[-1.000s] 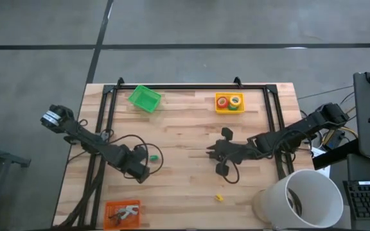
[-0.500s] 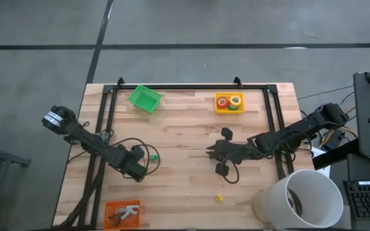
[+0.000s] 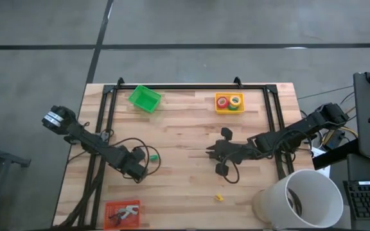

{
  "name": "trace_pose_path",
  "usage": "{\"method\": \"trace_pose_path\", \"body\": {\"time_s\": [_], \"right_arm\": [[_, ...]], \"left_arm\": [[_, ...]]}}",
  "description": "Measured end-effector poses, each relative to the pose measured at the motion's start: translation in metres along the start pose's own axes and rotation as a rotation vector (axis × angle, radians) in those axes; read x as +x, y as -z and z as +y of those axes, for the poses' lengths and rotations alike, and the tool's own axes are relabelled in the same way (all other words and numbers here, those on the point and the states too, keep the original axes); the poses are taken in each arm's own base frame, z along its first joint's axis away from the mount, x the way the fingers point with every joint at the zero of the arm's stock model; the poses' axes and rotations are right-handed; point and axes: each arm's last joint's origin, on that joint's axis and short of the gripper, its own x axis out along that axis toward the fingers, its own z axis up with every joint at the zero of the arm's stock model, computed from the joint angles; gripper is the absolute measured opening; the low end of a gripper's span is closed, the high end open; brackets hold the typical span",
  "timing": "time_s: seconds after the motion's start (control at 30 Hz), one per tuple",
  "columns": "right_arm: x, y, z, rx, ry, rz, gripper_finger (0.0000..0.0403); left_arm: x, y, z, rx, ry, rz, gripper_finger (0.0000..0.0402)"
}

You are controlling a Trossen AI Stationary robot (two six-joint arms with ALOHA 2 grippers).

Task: Pick and place Stapler, Stapler remover, tape
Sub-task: Put the orange tape into the yellow bin

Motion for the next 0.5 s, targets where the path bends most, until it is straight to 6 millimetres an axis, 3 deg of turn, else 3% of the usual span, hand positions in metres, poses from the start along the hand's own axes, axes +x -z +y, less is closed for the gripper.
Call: {"method": "trace_pose_path", "body": {"time_s": [0.13, 0.3, 0.5], "right_arm": [[0.0, 0.0, 0.0, -0.006, 0.001, 0.001, 0.0057], [0.0, 0.001, 0.0, 0.046, 0.002, 0.005, 0.0062], [0.0, -0.002, 0.001, -0.01, -0.007, -0.024, 0.0072]], "left_arm": [[-0.002, -0.002, -0.004, 0.041, 0.033, -0.012, 0.0039], [-0.013, -0.007, -0.013, 0.083, 0.065, -0.061, 0.0039], [-0.04, -0.023, -0.037, 0.153, 0.166, -0.254, 0.0066]]}}
